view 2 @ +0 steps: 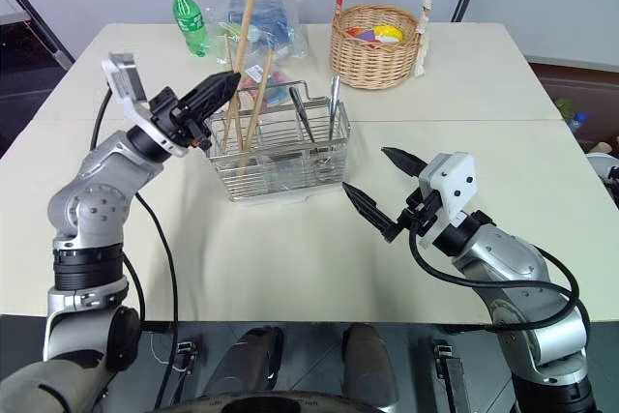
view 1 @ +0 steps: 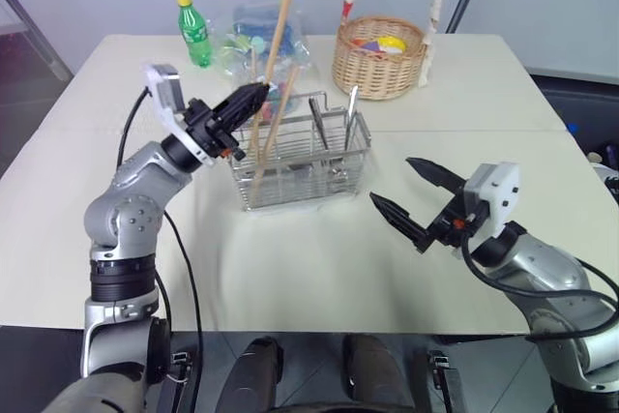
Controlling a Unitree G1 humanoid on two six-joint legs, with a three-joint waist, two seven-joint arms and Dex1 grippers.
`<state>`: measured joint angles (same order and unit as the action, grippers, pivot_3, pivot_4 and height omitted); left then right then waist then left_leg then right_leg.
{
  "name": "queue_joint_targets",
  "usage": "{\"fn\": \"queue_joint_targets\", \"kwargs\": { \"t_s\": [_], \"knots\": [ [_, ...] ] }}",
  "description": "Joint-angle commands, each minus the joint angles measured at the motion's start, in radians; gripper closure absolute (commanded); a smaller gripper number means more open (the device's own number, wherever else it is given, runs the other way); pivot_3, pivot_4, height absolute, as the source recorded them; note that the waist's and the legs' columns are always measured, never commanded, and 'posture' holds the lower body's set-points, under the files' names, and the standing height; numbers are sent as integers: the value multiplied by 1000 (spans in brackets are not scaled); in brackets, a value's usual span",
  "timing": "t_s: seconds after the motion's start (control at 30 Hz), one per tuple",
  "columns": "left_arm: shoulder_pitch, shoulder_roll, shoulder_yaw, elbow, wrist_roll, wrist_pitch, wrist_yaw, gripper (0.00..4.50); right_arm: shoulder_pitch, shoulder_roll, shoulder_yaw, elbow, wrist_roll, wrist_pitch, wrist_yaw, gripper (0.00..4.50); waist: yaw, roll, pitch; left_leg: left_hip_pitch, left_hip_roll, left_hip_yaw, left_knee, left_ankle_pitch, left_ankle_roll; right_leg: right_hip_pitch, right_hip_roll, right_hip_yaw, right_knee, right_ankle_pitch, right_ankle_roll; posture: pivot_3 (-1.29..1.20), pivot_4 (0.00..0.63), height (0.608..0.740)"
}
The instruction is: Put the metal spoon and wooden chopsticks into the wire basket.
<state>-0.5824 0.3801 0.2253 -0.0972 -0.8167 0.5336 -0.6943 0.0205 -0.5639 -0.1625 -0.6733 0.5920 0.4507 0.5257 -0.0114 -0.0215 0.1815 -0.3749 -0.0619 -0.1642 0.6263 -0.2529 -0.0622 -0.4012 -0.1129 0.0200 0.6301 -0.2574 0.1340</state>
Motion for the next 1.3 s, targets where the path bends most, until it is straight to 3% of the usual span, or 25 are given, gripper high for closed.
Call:
{"fn": "queue_joint_targets", "kwargs": {
  "t_s": [0.03, 0.37, 0.67, 1.3],
  "knots": [
    [-49, 7, 52, 0, -29, -20, 10, 4417, -7, 8, -6, -18, 9, -15, 4, 0, 0, 0, 0, 0, 0, 0, 0, 0, 0, 0, 0, 0, 0, 0, 0, 0, 150, 740],
    [-107, 13, 101, 8, -95, 7, 29, 4417, -19, 17, 5, -5, -2, -23, 3, 0, 0, 0, 0, 0, 0, 0, 0, 0, 0, 0, 0, 0, 0, 0, 0, 0, 150, 740],
    [-28, -34, 18, -21, -34, -22, 13, 4417, -13, 21, 3, -13, 0, -25, 2, 0, -1, 0, 0, 0, 0, 0, 0, 0, 0, 0, 0, 0, 0, 0, 0, 0, 150, 740],
    [44, -15, 5, -7, 30, -50, 2, 4417, 45, -46, -44, -134, 157, 27, 59, 0, 1, 0, 0, 0, 0, 0, 0, 0, 0, 0, 0, 0, -1, 0, 0, 0, 150, 740]
  ]
}}
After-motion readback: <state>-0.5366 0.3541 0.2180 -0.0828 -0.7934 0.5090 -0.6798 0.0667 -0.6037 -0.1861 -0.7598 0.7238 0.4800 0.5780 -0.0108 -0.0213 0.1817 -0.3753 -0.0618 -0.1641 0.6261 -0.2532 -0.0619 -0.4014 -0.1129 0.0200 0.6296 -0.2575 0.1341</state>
